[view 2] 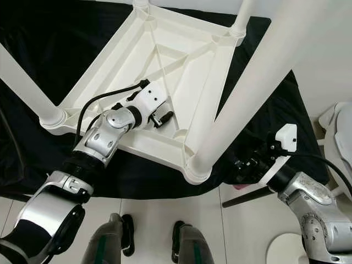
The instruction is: Building children table
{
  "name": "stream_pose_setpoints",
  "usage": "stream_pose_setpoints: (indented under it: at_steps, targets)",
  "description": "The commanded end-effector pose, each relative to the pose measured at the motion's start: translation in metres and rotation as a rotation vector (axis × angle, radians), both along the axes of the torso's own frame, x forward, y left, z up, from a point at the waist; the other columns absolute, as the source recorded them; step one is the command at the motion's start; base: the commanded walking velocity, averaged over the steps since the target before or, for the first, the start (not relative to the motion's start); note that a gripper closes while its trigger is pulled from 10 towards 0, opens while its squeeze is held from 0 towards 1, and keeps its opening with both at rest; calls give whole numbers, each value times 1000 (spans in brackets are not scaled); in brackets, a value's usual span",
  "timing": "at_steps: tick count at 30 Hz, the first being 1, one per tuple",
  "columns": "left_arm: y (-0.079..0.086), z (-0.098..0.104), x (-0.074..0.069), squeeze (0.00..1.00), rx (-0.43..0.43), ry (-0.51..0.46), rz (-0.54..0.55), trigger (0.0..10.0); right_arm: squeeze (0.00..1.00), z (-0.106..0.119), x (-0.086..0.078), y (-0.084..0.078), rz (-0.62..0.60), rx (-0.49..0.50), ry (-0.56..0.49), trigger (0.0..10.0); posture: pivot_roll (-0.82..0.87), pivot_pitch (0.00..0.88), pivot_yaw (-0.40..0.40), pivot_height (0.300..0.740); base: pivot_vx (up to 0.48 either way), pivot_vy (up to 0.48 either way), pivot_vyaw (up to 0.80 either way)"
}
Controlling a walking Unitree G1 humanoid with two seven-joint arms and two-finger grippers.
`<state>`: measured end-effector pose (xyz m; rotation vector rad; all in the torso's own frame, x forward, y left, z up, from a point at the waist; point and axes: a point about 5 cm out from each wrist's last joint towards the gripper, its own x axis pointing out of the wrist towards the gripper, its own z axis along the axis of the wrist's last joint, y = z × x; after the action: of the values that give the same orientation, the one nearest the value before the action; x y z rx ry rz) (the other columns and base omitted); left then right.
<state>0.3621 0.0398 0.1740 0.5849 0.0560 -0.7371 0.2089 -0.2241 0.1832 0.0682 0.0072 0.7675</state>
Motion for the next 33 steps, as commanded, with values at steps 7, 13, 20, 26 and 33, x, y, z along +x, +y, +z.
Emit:
stream_pose_setpoints:
  at_steps: [7, 13, 20, 26, 33]
  targets:
    - [24, 2, 14, 0, -38, -153, 312, 10000, 0, -7, -23, 2, 137, -21, 73, 10000, -180, 171, -2, 740, 0, 0, 0]
    - [22, 1, 7, 0, -73, -140, 249, 10000, 0, -7, -31, 5, 227, -55, 91, 10000, -184, 154, 14, 740, 0, 0, 0]
    - [17, 5, -3, 0, -113, -139, 190, 10000, 0, 0, -9, 12, 192, -79, -22, 10000, -163, 126, 9, 740, 0, 0, 0]
    - [9, 9, -30, 0, -196, -84, 85, 10000, 0, 3, 13, 29, 221, -60, -101, 10000, -127, 104, -5, 740, 0, 0, 0]
    - [18, 14, -44, 0, -231, -76, 90, 10000, 0, -1, 22, 41, 324, -70, -100, 10000, -79, 84, -31, 740, 0, 0, 0]
